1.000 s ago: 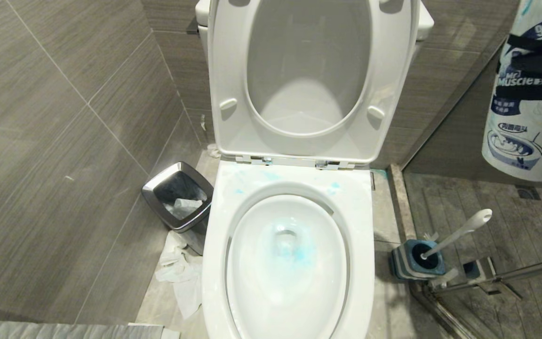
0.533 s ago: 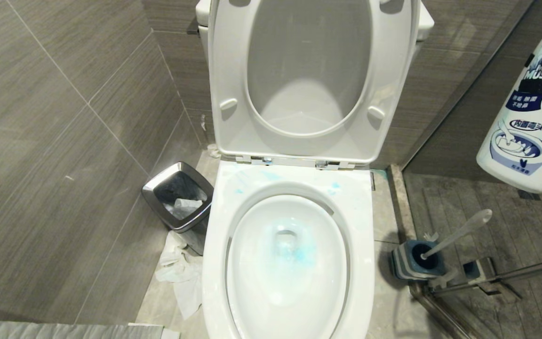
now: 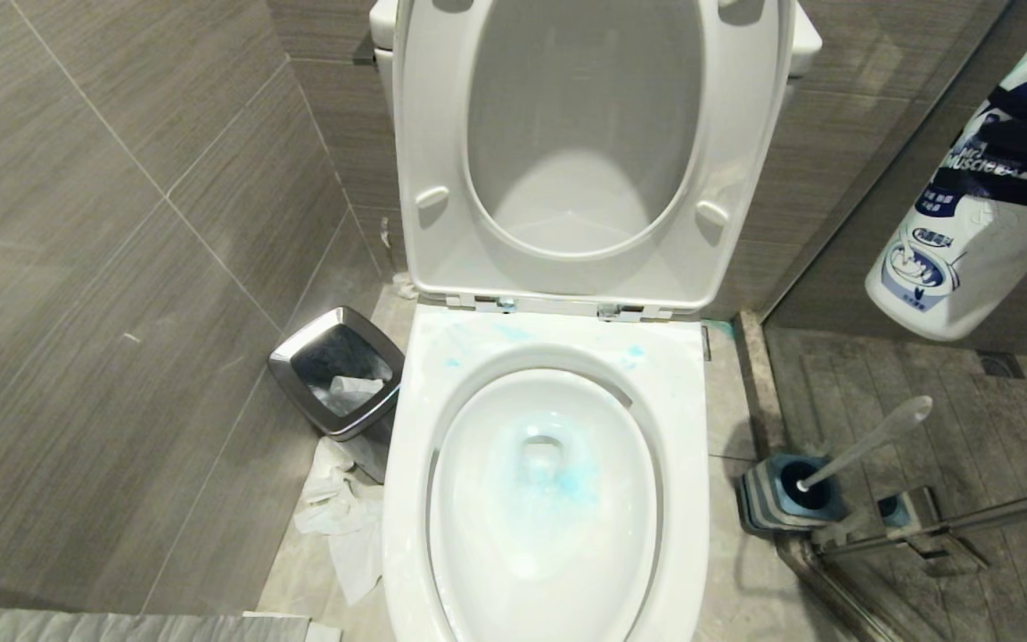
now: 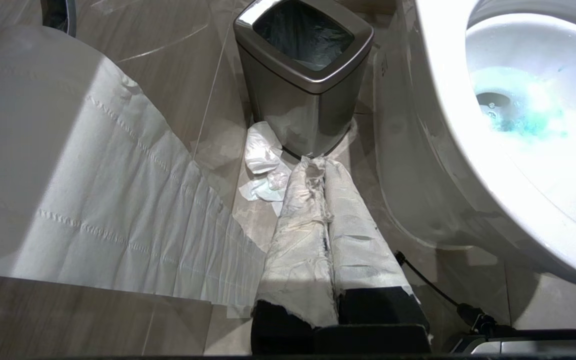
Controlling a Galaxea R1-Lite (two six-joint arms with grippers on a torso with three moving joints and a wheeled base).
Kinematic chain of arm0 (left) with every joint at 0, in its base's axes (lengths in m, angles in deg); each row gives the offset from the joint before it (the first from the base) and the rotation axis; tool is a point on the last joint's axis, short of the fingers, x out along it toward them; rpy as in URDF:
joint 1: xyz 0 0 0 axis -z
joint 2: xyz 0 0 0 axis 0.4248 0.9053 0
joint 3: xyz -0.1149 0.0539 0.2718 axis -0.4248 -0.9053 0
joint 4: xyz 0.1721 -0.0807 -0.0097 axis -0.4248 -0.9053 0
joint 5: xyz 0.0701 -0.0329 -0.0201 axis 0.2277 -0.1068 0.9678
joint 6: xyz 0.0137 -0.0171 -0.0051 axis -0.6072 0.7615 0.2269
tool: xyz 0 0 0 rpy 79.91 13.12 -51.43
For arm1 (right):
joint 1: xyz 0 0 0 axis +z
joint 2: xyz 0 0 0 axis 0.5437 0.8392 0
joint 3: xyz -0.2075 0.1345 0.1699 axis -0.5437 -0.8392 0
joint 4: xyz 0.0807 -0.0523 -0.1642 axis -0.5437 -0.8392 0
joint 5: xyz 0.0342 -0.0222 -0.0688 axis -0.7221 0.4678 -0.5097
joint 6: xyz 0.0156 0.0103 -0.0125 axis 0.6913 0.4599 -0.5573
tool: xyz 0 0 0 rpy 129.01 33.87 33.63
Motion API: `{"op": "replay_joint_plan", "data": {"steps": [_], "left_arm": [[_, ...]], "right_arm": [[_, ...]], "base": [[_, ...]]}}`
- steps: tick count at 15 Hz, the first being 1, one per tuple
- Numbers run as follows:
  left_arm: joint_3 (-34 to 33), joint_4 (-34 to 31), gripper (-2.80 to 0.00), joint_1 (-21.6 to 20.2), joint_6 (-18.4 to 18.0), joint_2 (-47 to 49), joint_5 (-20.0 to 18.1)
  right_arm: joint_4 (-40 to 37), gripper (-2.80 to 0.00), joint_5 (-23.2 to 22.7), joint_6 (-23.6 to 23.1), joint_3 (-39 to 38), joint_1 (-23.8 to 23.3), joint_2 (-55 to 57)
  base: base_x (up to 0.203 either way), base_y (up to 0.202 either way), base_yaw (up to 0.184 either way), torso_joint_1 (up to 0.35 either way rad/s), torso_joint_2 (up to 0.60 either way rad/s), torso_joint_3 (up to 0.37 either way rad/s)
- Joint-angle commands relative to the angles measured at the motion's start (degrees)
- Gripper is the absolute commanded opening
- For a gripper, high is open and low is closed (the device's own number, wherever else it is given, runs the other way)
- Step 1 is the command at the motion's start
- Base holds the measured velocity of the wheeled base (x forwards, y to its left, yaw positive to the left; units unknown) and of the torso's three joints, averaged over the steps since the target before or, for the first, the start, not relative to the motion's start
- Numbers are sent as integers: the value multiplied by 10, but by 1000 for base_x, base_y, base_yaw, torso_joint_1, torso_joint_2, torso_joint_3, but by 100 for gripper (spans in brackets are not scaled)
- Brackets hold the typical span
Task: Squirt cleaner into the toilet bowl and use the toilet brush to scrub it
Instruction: Place the cleaning agent on the floor
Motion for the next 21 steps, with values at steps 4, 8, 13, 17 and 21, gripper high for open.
{"op": "replay_joint_plan", "data": {"steps": [4, 8, 13, 17, 21], "left_arm": [[-1, 0, -280, 0, 0, 0, 0], [-1, 0, -280, 0, 0, 0, 0], [-1, 0, -280, 0, 0, 0, 0], [-1, 0, -280, 0, 0, 0, 0], [-1, 0, -280, 0, 0, 0, 0]], "right_arm": [[164, -280, 32, -7, -106, 3, 20], [355, -280, 46, -21, -116, 35, 130], [601, -280, 156, -70, -154, 74, 282], [708, -280, 200, -59, -138, 88, 392], [699, -280, 194, -1, -124, 105, 439]], "base": [[0, 0, 0, 0, 0, 0], [0, 0, 0, 0, 0, 0], [0, 0, 0, 0, 0, 0], [0, 0, 0, 0, 0, 0], [0, 0, 0, 0, 0, 0]]}}
